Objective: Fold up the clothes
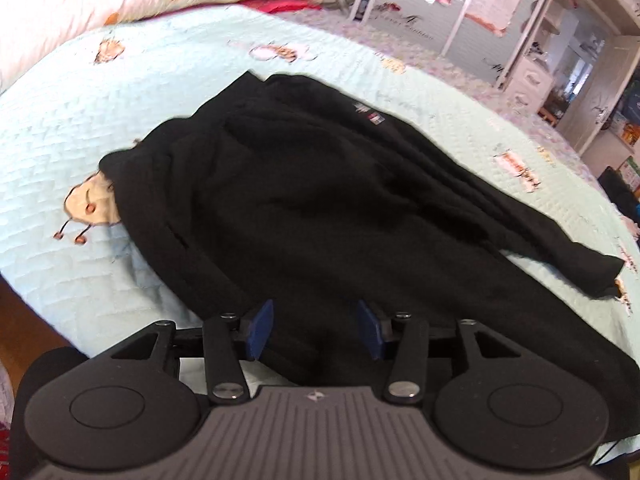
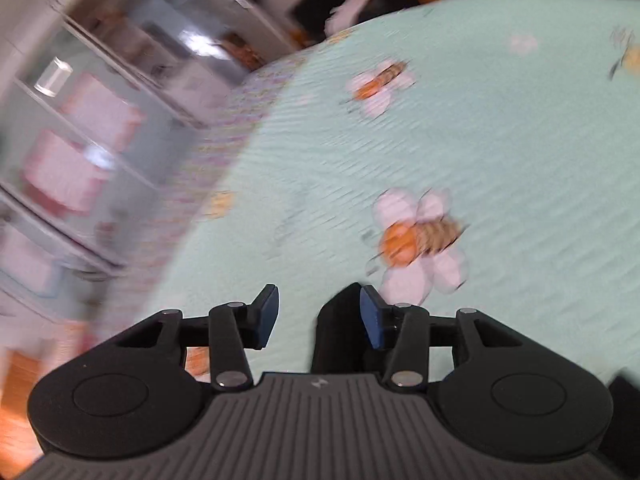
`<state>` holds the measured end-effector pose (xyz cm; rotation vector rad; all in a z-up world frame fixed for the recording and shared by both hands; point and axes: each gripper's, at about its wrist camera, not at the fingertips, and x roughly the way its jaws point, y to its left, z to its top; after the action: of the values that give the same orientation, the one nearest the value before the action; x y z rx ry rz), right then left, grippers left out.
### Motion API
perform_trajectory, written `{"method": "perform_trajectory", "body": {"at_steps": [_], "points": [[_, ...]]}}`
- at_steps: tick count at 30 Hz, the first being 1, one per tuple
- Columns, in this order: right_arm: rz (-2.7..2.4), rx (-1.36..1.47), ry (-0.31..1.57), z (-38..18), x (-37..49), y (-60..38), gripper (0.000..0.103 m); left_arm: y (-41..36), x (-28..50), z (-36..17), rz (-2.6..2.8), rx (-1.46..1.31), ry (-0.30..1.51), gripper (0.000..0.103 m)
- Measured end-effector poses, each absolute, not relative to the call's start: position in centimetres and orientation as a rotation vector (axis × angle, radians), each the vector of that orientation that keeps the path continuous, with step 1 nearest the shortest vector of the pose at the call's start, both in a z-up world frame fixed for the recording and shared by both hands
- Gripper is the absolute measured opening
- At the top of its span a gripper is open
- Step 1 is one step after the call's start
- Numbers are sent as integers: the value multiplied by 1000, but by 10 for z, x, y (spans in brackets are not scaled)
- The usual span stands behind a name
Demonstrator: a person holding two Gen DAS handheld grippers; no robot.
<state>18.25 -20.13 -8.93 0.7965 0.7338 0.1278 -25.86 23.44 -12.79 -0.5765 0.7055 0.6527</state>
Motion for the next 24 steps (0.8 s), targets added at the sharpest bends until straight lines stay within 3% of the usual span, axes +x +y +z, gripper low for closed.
{"method": "perform_trajectory", "body": {"at_steps": [11,12,13,14,16,21,23,24], "points": [[116,868,868,-184,212,-209,47,240,-245,-137,676,-550,751,50],[123,876,874,-189,220,-205,35,240,-243,-137,679,-548,753,50],[126,881,878,-193,225,-202,11,240,-242,-137,682,-545,756,50],[120,879,878,-191,225,-202,4,241,-241,-137,685,-542,759,50],[110,871,868,-186,223,-203,3,241,-240,-135,682,-542,751,50],[94,804,626,-114,171,-247,2,241,-240,-133,665,-549,735,50],[44,766,622,-99,165,-263,6,239,-242,-135,649,-567,730,50],[25,730,685,-102,171,-266,13,237,-243,-134,640,-574,724,50]]}}
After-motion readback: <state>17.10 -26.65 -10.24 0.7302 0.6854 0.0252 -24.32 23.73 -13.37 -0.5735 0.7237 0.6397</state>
